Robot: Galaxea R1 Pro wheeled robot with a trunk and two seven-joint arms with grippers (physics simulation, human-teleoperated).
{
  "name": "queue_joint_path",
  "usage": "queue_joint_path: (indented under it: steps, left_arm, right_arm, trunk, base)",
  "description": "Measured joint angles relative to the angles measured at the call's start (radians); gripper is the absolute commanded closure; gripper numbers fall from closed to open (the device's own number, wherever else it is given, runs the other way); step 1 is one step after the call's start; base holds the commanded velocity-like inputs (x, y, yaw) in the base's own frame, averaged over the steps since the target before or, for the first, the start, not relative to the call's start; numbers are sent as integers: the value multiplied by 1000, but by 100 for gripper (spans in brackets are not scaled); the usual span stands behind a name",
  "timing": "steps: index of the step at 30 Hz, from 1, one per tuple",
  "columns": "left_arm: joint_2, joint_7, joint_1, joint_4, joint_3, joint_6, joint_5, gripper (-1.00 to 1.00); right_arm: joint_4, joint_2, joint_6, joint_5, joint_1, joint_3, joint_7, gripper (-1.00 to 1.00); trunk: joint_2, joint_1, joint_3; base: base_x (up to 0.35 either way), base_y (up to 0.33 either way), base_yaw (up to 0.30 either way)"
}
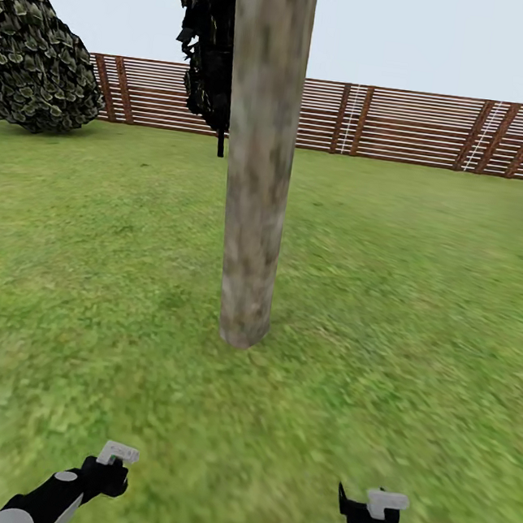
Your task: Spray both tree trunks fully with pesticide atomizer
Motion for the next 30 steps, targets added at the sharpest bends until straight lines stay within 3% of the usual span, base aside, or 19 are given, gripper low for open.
queue_joint_path:
  steps: [12,16,21,28,30]
  left_arm:
    - [-17,2,-1,-1,2,8,3,100]
    - [-23,2,-10,-1,0,24,-1,100]
    - [-24,2,-15,-10,-1,141,-1,100]
    - [-23,2,-13,-31,-3,178,-5,100]
    - [-25,2,-15,-35,-3,268,-3,100]
  right_arm:
    - [1,3,-2,-3,6,-1,2,-100]
    - [0,2,-2,-3,5,-2,1,-100]
    - [-1,2,-2,-3,5,-2,-1,-100]
    - [0,2,-2,-3,5,-2,-2,-100]
    - [1,3,-2,-3,5,-2,0,-100]
  trunk:
    - [0,0,0]
    - [0,0,0]
    - [0,0,0]
    - [0,0,0]
    - [0,0,0]
  base:
    - [301,-87,-3]
    - [269,-172,-201]
    - [278,-173,-280]
    - [255,-103,-255]
    - [8,-1,-10]
